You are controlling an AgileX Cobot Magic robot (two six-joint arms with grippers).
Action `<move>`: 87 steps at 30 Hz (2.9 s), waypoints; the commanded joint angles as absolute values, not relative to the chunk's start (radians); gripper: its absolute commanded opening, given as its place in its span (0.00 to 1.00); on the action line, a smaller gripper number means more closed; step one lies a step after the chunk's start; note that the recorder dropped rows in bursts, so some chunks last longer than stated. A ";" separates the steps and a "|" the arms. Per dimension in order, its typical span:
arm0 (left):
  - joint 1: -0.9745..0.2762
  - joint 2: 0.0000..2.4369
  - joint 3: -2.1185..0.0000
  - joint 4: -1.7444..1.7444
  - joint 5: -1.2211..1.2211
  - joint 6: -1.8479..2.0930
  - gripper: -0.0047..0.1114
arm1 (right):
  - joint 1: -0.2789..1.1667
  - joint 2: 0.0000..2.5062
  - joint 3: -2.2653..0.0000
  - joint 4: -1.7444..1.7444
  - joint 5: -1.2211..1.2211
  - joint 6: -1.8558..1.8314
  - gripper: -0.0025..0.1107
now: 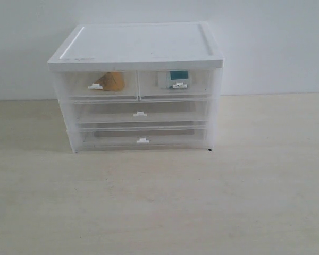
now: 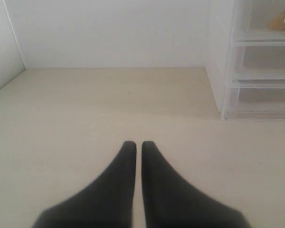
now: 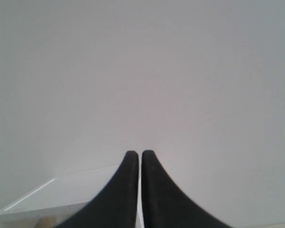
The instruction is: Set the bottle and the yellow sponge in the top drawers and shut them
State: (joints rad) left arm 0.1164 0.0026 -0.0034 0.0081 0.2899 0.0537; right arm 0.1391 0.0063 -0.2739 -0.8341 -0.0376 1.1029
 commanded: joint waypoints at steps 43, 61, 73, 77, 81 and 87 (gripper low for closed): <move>0.119 0.000 0.000 0.009 0.292 0.061 0.07 | 0.139 0.000 -0.009 -0.167 -0.342 0.985 0.02; 0.119 0.000 0.000 0.009 0.292 0.061 0.07 | 0.139 0.000 0.000 -0.084 0.048 -0.098 0.02; 0.119 0.000 0.000 0.009 0.292 0.061 0.07 | 0.139 0.000 0.000 -0.084 0.307 -0.045 0.02; 0.119 0.000 0.000 0.009 0.292 0.061 0.07 | 0.139 0.000 0.000 -0.084 0.311 0.019 0.02; 0.119 0.000 0.000 0.009 0.292 0.061 0.07 | 0.139 0.000 0.000 -0.084 0.319 0.039 0.02; 0.119 0.000 0.000 0.009 0.292 0.061 0.07 | 0.139 0.000 0.000 -0.084 0.324 0.045 0.02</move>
